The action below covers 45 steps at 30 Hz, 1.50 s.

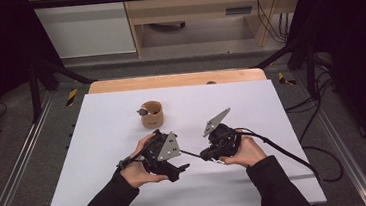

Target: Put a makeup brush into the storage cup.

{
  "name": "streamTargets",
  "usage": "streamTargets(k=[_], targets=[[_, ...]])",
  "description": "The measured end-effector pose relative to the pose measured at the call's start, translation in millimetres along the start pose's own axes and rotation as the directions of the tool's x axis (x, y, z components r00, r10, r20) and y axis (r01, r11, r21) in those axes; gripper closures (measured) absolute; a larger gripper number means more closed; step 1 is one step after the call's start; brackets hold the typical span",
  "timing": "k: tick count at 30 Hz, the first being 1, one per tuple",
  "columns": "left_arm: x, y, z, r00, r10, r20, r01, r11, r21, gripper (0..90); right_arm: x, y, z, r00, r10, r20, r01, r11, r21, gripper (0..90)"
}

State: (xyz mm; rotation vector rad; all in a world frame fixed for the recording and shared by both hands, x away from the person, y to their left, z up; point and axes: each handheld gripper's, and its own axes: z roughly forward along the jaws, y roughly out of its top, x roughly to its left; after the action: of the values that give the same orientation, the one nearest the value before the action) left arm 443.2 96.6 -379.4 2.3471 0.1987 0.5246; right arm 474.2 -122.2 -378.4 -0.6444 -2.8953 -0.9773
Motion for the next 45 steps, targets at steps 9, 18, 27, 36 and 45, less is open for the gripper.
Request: streamTargets(k=[9,18,27,36,45], targets=[[-7.4,2.6,8.3,0.9979,0.064,0.012,-0.064,0.9978,0.018,13.9,2.8,6.0,0.6,0.9999,-0.004,-0.010,0.005,1.000,0.005,86.0],[-10.8,2.9,13.0,0.9909,0.134,-0.002,-0.134,0.9902,0.037,22.9,2.9,7.4,0.2,0.9998,-0.009,-0.018,0.009,1.000,-0.004,85.9],[-18.8,3.9,19.2,0.9746,0.224,-0.005,-0.223,0.9733,0.053,33.3,3.5,7.3,1.1,0.9996,-0.012,-0.025,0.012,1.000,0.000,86.0],[-22.1,5.4,21.9,0.9560,0.293,0.005,-0.293,0.9527,0.081,45.1,4.3,7.0,2.0,0.9994,-0.015,-0.031,0.015,1.000,0.007,85.9],[-24.2,5.3,25.7,0.9449,0.326,0.031,-0.327,0.9376,0.117,57.5,5.1,6.8,5.8,0.9989,-0.016,-0.045,0.016,1.000,0.014,85.9]])
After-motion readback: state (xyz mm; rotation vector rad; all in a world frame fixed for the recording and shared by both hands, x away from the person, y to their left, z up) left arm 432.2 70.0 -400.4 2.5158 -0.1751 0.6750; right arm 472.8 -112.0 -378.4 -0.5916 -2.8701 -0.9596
